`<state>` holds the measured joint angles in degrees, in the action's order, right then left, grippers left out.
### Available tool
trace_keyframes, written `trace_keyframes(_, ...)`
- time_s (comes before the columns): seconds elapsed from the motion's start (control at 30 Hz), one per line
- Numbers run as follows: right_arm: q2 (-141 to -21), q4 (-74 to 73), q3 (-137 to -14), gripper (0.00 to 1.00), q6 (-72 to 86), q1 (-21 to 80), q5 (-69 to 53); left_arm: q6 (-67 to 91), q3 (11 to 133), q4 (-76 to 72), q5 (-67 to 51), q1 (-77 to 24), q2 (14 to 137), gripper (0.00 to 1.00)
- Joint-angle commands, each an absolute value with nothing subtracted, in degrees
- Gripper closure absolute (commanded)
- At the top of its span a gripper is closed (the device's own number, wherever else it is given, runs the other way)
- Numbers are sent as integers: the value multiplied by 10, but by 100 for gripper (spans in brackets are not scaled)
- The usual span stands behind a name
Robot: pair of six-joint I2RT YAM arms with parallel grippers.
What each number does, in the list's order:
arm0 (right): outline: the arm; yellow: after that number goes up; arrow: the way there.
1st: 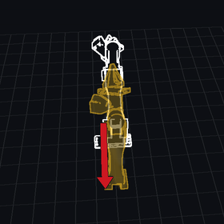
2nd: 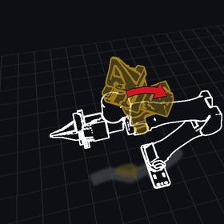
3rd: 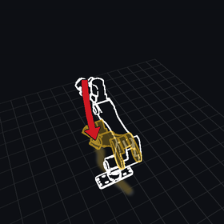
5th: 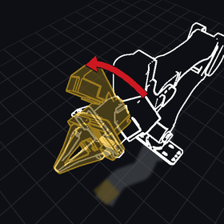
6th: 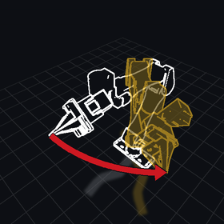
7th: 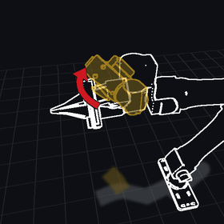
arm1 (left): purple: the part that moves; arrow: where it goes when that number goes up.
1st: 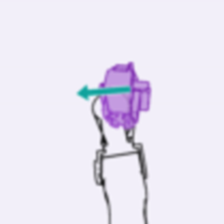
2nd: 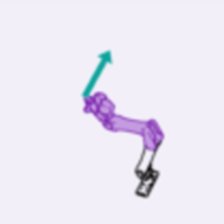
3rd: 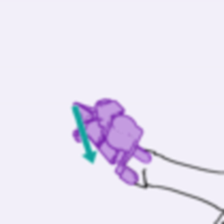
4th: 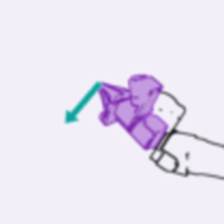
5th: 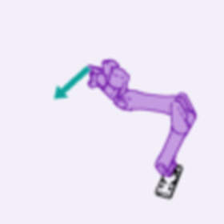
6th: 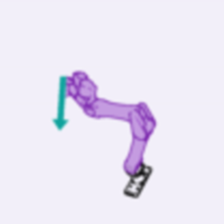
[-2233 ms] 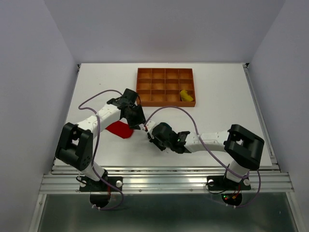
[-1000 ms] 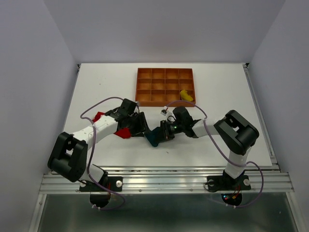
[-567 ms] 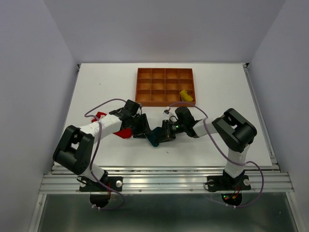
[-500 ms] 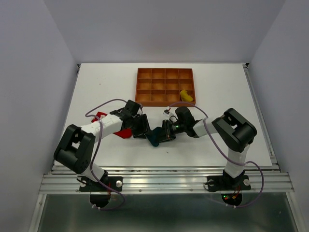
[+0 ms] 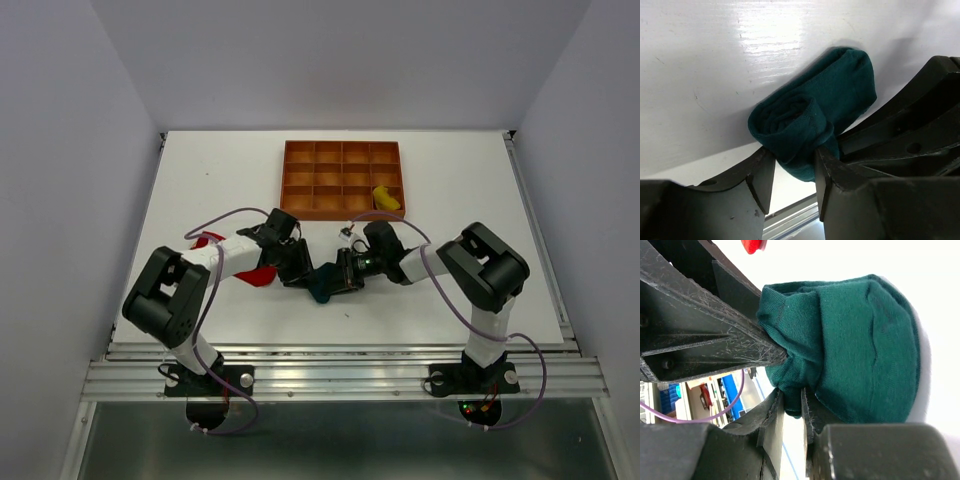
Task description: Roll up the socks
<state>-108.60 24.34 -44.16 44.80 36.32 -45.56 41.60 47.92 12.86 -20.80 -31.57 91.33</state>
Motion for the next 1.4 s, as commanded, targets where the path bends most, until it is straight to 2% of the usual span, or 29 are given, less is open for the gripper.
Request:
trace_keyframes(0.0,-1107,218,-438,86,425,359,-431,422,490,132,-171,-325,928,57)
trace_keyframes(0.03,-1108,218,-438,82,422,359,-433,429,492,138,-159,-326,928,62)
trace_keyframes(0.1,-1106,216,-439,74,415,359,-436,434,498,149,-143,-330,928,65)
trace_keyframes(0.17,-1097,202,-449,60,397,359,-432,441,513,172,-114,-337,932,71)
trace_keyframes(0.23,-1086,194,-458,52,386,359,-421,444,521,186,-103,-341,937,75)
trace_keyframes(0.27,-1079,196,-460,43,378,359,-411,444,525,191,-104,-343,943,77)
trace_keyframes(0.33,-1049,194,-461,32,358,359,-395,445,532,199,-104,-346,952,79)
trace_keyframes(0.4,-1025,184,-456,29,334,359,-381,447,537,207,-97,-349,958,80)
trace_keyframes(0.53,-944,157,-446,16,274,377,-330,450,557,239,-70,-356,967,80)
trace_keyframes(0.6,-922,131,-446,0,231,404,-280,447,573,261,-59,-359,970,80)
trace_keyframes(1.0,-837,67,-443,0,110,571,81,433,618,315,-62,-361,1004,80)
trace_keyframes(1.37,-900,28,-502,0,16,679,272,432,646,350,-55,-364,1027,80)
